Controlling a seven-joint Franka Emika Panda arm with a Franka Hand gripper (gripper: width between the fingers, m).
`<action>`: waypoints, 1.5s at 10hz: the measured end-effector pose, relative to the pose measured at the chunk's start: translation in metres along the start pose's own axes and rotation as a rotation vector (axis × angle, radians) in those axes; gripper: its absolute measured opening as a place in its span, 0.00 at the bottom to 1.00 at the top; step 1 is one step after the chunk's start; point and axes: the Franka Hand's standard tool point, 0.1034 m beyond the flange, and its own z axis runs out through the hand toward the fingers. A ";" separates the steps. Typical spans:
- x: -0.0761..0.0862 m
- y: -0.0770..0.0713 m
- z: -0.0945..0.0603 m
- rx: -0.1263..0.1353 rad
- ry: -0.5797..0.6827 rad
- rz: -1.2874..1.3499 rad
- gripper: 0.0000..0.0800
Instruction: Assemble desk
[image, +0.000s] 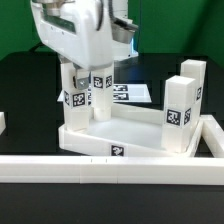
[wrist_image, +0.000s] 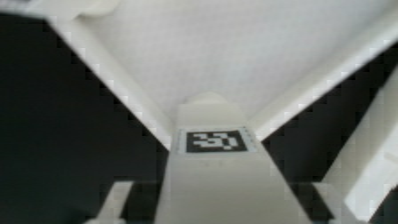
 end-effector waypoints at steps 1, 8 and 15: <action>0.000 -0.001 0.000 0.003 0.001 0.049 0.36; 0.000 -0.006 0.001 0.040 -0.006 0.412 0.37; 0.000 -0.009 0.003 -0.001 0.013 -0.073 0.81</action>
Offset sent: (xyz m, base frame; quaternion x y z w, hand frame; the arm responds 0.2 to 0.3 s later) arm 0.0020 -0.0018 -0.0024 0.0245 -0.0061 0.1745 0.9843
